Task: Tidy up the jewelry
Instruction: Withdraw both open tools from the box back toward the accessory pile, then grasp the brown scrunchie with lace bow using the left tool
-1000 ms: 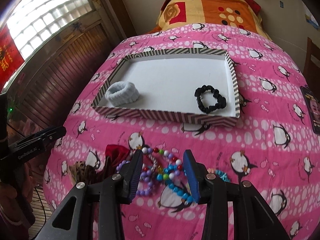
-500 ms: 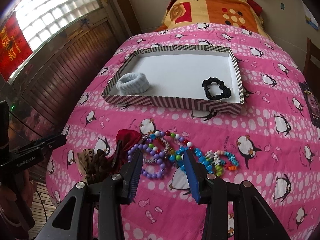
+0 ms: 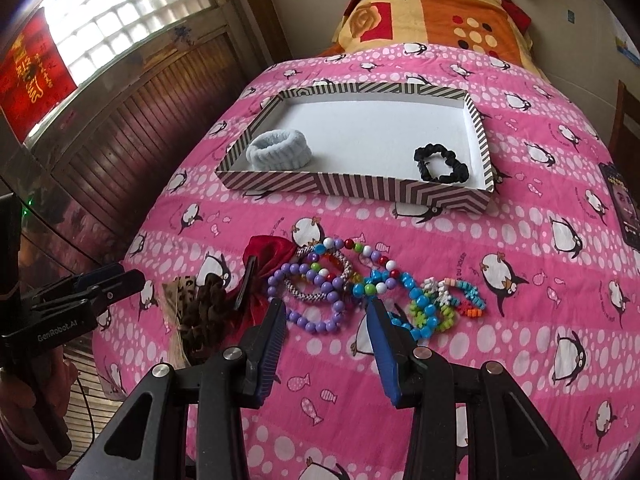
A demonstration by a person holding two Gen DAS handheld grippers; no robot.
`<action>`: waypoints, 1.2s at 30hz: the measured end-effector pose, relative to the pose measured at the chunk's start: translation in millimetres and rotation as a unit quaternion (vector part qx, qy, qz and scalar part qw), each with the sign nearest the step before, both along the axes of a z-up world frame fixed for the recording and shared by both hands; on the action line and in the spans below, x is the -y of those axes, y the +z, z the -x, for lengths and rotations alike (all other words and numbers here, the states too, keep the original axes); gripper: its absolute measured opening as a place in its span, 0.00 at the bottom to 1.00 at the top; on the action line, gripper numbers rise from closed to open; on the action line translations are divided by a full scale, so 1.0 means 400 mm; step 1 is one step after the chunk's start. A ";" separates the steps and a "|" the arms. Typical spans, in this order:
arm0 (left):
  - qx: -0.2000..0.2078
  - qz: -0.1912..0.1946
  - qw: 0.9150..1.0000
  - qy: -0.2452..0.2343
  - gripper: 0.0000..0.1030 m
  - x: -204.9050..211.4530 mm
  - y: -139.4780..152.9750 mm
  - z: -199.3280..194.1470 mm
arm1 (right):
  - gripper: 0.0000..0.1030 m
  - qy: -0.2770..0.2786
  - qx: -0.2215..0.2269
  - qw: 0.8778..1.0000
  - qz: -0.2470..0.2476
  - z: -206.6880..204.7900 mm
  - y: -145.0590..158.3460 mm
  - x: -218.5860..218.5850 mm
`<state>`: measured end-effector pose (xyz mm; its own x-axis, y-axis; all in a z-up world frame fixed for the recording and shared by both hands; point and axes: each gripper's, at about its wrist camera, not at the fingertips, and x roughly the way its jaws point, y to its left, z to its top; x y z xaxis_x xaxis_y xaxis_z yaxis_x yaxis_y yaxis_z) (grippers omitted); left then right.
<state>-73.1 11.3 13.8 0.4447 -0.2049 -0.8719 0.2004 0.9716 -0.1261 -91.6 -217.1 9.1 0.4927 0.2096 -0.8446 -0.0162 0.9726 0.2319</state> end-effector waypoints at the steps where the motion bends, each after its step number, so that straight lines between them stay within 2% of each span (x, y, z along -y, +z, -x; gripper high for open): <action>1: -0.003 0.000 1.000 -0.002 0.52 0.001 -0.004 0.000 | 0.39 0.000 0.000 1.000 0.000 0.002 -0.001 0.000; 7: -0.032 0.016 0.999 -0.018 0.54 -0.002 -0.033 0.000 | 0.39 -0.004 -0.003 1.000 0.002 0.013 -0.002 0.014; 21: -0.081 -0.005 0.994 -0.075 0.55 0.071 -0.132 -0.067 | 0.39 -0.008 -0.024 1.000 0.000 0.015 -0.029 0.048; 25: -0.089 0.010 0.993 -0.074 0.54 0.081 -0.152 -0.096 | 0.39 -0.003 -0.030 1.000 -0.002 0.009 -0.037 0.046; 26: -0.088 0.015 0.993 -0.076 0.48 0.084 -0.154 -0.099 | 0.39 -0.001 -0.032 0.999 -0.001 0.007 -0.040 0.045; 27: -0.087 0.018 0.993 -0.081 0.36 0.089 -0.156 -0.101 | 0.39 0.000 -0.034 0.999 -0.001 0.004 -0.042 0.045; 28: -0.088 0.018 0.992 -0.086 0.31 0.094 -0.160 -0.103 | 0.39 0.001 -0.034 0.999 -0.001 0.002 -0.043 0.045; 29: -0.090 0.018 0.992 -0.089 0.19 0.099 -0.165 -0.105 | 0.39 0.001 -0.035 0.999 -0.003 0.000 -0.044 0.045; 30: -0.089 0.016 0.992 -0.090 0.14 0.103 -0.167 -0.105 | 0.39 0.002 -0.036 0.999 -0.004 -0.003 -0.045 0.045; 32: -0.082 0.017 0.993 -0.088 0.11 0.101 -0.162 -0.106 | 0.39 0.005 -0.036 0.999 -0.006 -0.008 -0.044 0.043; 36: -0.072 0.041 0.995 -0.052 0.09 0.054 -0.129 -0.132 | 0.39 0.018 -0.029 0.999 -0.015 -0.017 -0.037 0.027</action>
<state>-20.2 -10.3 -37.6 0.2896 -0.3169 -0.9032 0.2742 0.9315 -0.2389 -85.0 -227.9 -5.5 0.4341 0.2513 -0.8651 -0.0368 0.9644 0.2617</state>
